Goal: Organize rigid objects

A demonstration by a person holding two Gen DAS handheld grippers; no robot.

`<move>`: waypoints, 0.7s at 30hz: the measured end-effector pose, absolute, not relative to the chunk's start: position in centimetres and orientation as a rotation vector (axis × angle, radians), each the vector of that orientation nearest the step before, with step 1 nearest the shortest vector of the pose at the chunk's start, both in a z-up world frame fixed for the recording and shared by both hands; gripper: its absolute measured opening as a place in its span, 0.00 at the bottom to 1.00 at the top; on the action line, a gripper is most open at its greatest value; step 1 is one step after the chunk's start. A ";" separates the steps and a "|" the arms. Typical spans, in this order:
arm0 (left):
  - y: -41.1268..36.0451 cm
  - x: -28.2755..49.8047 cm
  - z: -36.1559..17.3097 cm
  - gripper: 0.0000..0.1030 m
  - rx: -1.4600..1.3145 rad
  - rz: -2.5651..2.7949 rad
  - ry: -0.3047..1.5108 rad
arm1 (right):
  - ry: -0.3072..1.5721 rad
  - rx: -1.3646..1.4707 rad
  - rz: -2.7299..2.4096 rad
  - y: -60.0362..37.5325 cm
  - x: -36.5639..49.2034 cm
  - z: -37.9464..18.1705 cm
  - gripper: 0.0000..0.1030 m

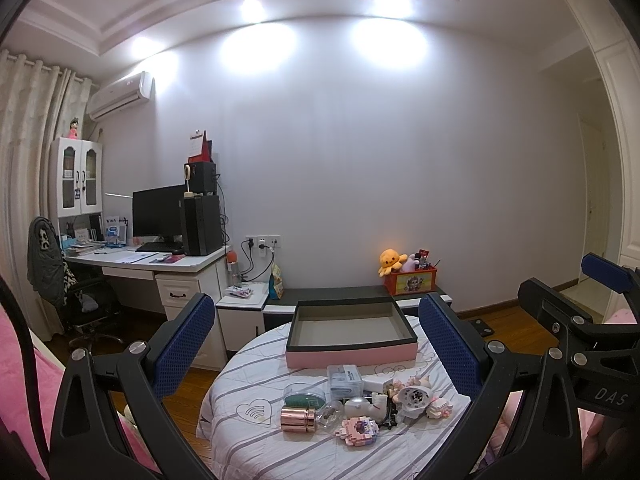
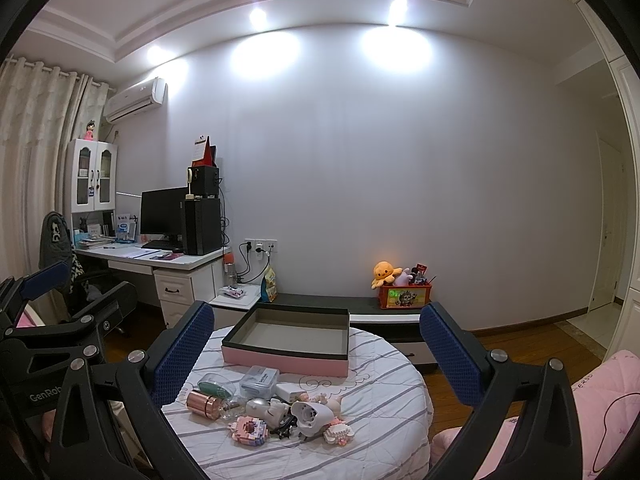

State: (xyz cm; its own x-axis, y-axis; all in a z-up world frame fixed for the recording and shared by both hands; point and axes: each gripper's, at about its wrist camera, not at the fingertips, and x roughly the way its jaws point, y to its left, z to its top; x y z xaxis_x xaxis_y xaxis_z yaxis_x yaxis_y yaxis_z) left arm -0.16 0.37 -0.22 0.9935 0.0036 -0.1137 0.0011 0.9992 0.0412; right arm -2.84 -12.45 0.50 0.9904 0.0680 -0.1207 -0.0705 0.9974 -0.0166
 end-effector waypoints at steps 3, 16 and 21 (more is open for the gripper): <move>0.4 -0.2 -0.2 1.00 0.042 0.001 0.114 | 0.120 -0.022 0.070 -12.4 -2.9 0.5 1.00; 0.4 -0.2 -0.2 1.00 0.042 0.000 0.113 | 0.115 -0.025 0.063 -12.6 -2.9 0.4 1.00; 0.4 -0.2 -0.2 1.00 0.041 0.000 0.114 | 0.116 -0.025 0.062 -12.5 -3.0 0.4 1.00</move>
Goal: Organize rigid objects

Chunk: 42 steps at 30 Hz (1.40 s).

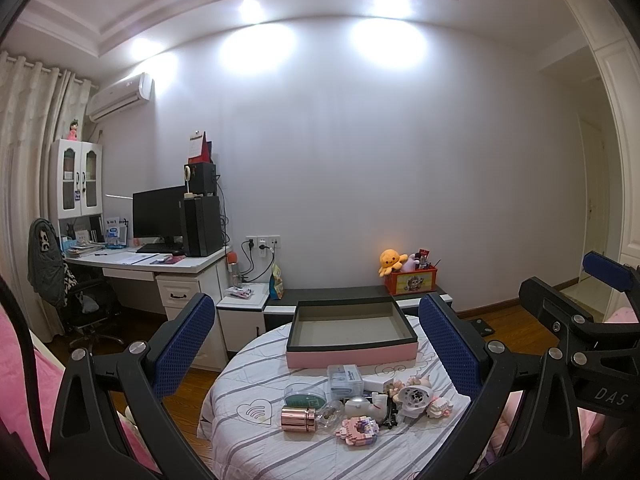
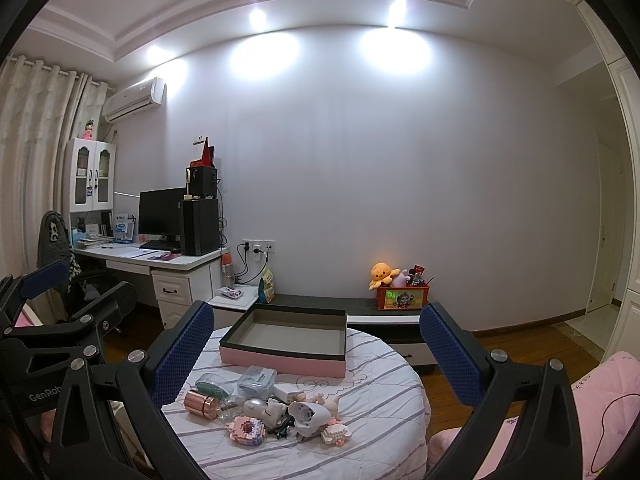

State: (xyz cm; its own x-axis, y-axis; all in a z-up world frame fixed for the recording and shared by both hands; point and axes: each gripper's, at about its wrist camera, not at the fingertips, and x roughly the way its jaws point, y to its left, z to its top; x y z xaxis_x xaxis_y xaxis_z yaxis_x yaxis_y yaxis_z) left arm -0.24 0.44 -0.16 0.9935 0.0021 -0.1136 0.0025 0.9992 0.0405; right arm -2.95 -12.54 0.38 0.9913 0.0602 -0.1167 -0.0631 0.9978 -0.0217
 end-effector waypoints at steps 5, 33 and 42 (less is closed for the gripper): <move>0.4 -0.2 -0.1 1.00 0.041 0.000 0.113 | 0.115 -0.025 0.057 -12.6 -3.1 0.5 1.00; 0.4 -0.3 -0.2 1.00 0.043 0.001 0.113 | 0.118 -0.027 0.058 -12.6 -3.0 0.5 1.00; 0.6 0.0 -0.3 1.00 0.046 -0.005 0.123 | 0.126 -0.029 0.054 -12.5 -2.8 0.4 1.00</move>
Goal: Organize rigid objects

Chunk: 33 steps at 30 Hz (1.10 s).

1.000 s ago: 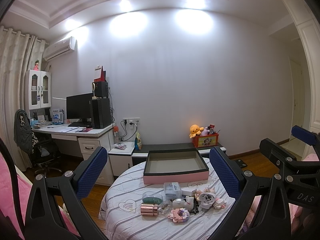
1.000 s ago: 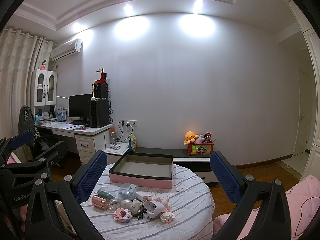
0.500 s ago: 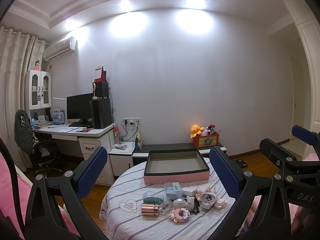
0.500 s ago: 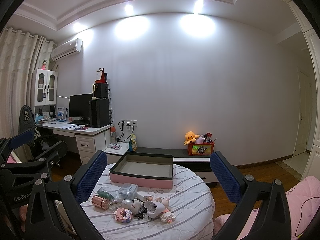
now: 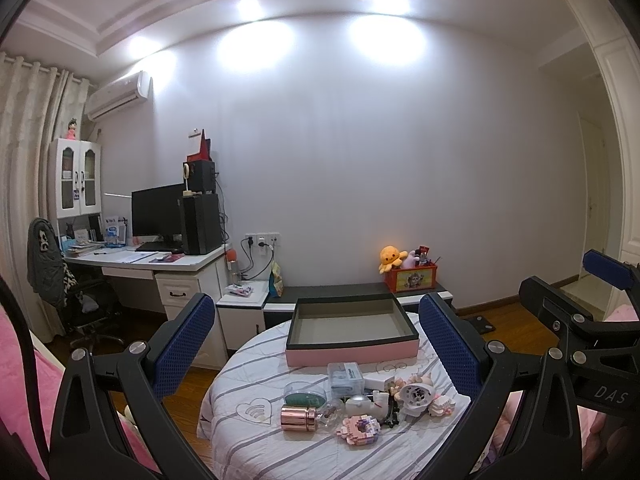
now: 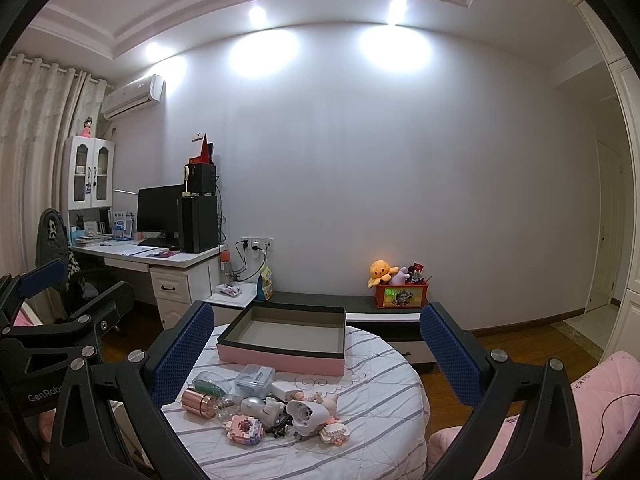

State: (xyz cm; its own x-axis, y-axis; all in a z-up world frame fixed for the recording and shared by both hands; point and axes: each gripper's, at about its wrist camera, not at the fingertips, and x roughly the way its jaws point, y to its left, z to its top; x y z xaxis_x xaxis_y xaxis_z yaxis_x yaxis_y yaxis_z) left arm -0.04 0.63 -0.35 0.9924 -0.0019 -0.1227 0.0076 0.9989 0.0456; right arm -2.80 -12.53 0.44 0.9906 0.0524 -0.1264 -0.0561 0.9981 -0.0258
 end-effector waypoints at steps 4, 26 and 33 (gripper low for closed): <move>0.5 0.5 -0.6 1.00 0.054 -0.012 0.137 | 0.137 -0.030 0.054 -12.7 -2.3 0.0 1.00; -1.9 14.3 -20.3 1.00 0.019 -0.081 0.724 | 0.586 0.005 0.092 -15.9 9.2 -17.9 1.00; -2.7 16.7 -24.2 0.98 0.017 -0.042 0.850 | 0.683 0.009 0.105 -16.8 11.4 -21.1 1.00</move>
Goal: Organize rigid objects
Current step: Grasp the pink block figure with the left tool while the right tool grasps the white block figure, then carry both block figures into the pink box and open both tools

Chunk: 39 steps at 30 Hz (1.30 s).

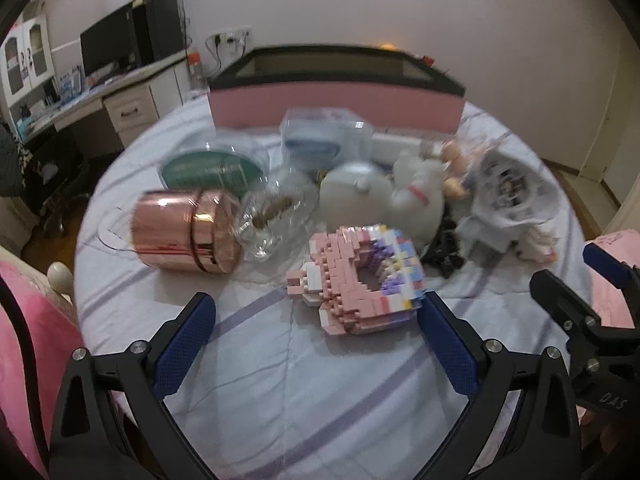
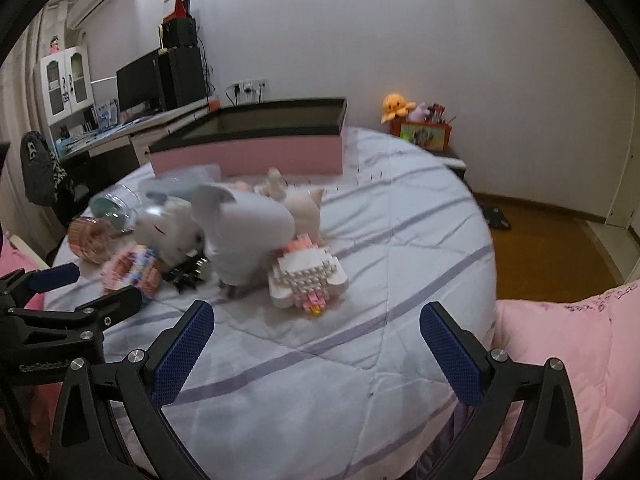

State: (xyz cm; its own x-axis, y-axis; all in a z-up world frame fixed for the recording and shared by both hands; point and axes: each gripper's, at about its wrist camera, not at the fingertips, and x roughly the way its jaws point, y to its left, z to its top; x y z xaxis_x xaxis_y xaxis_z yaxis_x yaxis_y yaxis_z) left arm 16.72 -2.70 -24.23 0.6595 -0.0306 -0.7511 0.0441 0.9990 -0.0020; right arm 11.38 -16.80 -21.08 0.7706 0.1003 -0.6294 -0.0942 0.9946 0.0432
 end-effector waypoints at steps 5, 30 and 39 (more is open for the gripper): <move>-3.2 17.7 -24.4 0.98 0.037 -0.031 0.847 | 0.700 0.007 0.112 -17.1 13.1 -21.8 1.00; -2.4 15.6 -20.5 0.62 -0.034 -0.234 0.736 | 0.669 0.019 0.196 -17.7 14.2 -20.6 0.43; -2.2 17.7 -14.8 0.62 -0.021 -0.271 0.622 | 0.558 0.008 0.257 -16.2 14.8 -15.2 0.44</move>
